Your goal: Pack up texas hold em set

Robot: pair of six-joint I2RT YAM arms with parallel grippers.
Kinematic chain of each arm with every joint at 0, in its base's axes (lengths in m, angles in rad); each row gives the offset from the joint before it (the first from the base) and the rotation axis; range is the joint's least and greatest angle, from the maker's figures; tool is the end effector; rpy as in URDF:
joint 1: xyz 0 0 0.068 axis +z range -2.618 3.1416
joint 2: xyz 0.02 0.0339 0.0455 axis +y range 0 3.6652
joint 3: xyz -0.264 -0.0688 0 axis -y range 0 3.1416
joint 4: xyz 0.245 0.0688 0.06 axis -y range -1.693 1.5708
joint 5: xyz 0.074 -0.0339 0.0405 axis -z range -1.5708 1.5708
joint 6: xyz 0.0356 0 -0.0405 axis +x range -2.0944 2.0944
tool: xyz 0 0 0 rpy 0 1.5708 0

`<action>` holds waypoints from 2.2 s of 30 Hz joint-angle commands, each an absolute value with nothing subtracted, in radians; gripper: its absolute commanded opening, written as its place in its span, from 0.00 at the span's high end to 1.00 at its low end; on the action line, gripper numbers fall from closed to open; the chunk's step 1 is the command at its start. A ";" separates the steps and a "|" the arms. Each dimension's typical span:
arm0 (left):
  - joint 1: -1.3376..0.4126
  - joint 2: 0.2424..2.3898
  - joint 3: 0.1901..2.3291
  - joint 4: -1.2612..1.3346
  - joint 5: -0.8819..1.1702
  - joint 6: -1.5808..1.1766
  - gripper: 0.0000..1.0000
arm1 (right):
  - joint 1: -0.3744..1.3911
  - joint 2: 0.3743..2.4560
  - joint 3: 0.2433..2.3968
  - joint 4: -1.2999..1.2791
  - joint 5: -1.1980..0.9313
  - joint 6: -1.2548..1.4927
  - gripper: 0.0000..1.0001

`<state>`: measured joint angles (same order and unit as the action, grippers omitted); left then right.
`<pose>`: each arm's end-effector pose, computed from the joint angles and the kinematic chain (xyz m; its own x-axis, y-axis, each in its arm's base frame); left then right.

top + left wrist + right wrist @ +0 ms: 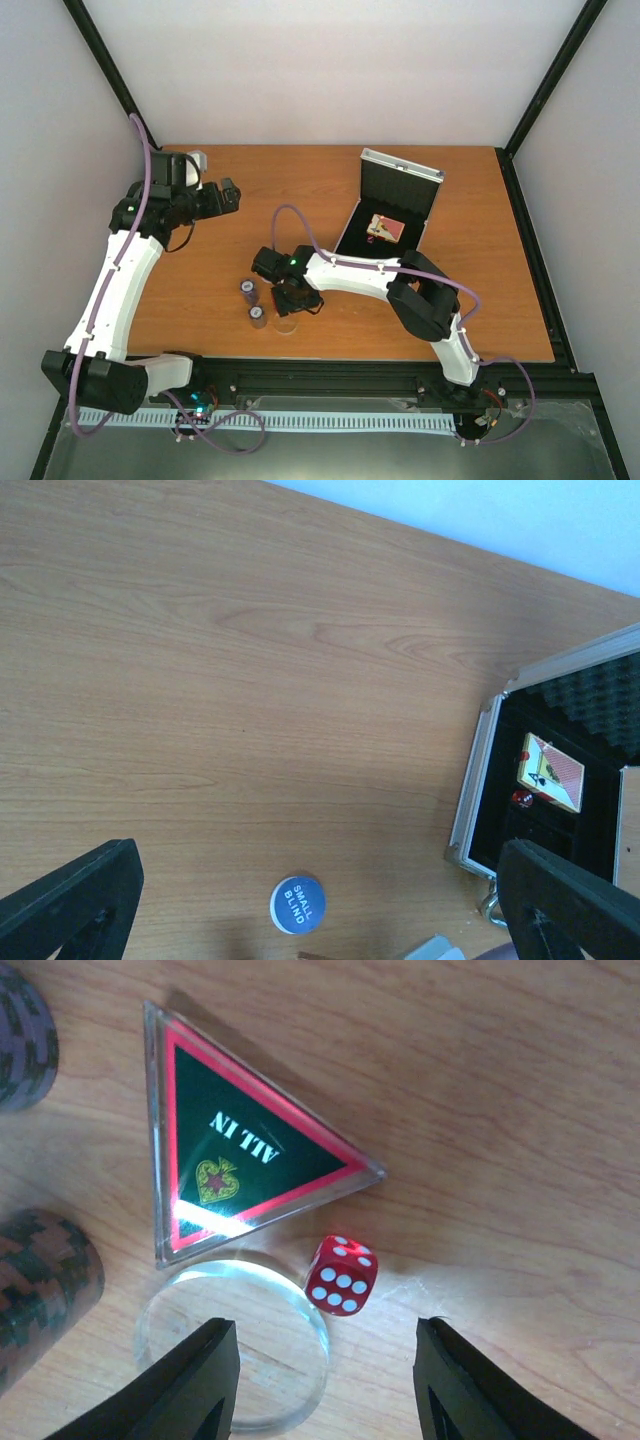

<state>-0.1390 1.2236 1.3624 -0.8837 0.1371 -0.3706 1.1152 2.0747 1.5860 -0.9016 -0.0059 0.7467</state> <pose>0.2418 -0.0387 0.3810 -0.7115 -0.2627 -0.6517 -0.0225 0.9355 -0.3526 0.1809 0.3697 0.1748 -0.9279 -0.3502 -0.1278 -0.3654 0.9223 0.1262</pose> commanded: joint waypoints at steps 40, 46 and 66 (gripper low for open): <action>-0.133 1.210 1.335 -0.868 0.170 -0.387 0.00 | 1.064 2.169 1.615 -0.910 0.040 0.733 0.74; -0.133 1.209 1.335 -0.868 0.169 -0.387 0.00 | 1.044 2.114 1.616 -0.949 0.095 0.733 0.79; -0.133 1.237 1.313 -0.860 0.182 -0.393 0.00 | 0.746 1.779 1.329 -0.889 0.357 0.806 0.82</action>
<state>-0.1390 1.2247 1.3228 -0.8753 0.1661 -0.3813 0.8059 1.8137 1.3941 -0.9474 0.2714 0.7692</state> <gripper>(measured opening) 0.998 0.187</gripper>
